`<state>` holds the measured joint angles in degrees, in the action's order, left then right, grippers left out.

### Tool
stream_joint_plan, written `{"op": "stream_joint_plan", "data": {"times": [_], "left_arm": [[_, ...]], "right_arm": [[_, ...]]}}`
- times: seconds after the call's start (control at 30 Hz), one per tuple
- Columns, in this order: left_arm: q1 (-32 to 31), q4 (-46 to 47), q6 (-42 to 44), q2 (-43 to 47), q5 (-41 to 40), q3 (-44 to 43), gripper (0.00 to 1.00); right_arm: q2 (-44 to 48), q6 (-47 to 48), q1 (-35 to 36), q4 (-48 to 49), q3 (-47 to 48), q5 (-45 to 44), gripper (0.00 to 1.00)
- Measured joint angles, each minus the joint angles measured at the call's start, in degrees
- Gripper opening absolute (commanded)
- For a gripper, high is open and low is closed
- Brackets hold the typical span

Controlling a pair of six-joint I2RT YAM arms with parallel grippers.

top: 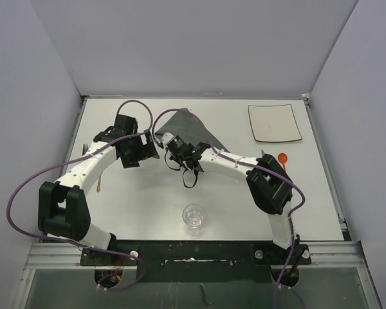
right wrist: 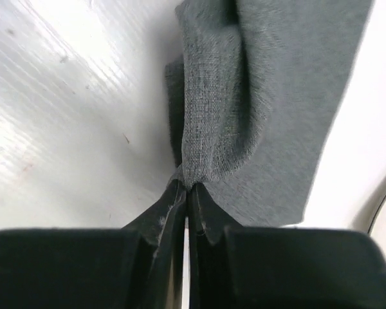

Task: Set the dinner table for one person
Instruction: Flatten out the napkin at the center of the board.

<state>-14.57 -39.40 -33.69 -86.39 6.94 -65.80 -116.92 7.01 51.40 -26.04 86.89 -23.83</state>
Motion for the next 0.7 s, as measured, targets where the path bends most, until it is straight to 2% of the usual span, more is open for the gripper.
{"op": "stream_joint_plan", "data": {"times": [0.17,0.37,0.47,0.6,0.7], "left_arm": [[0.04,0.59,-0.04,0.07,0.2,0.87,0.88],[0.04,0.66,-0.15,0.13,0.66,1.81,0.88],[0.04,0.72,-0.17,0.33,0.85,1.84,0.88],[0.04,0.98,-0.17,0.42,1.07,1.81,0.87],[0.04,1.31,-0.2,0.42,1.33,1.81,0.87]], "right_arm": [[6.93,-0.33,0.2,-5.66,5.79,1.77,0.0],[16.0,-1.44,0.2,-10.16,23.54,3.76,0.0],[19.3,-1.46,-0.35,-11.87,29.33,3.96,0.0],[21.35,-1.86,-3.08,-14.27,30.29,4.83,0.0],[20.81,-3.06,-7.54,-16.35,27.23,6.29,0.0]]}}
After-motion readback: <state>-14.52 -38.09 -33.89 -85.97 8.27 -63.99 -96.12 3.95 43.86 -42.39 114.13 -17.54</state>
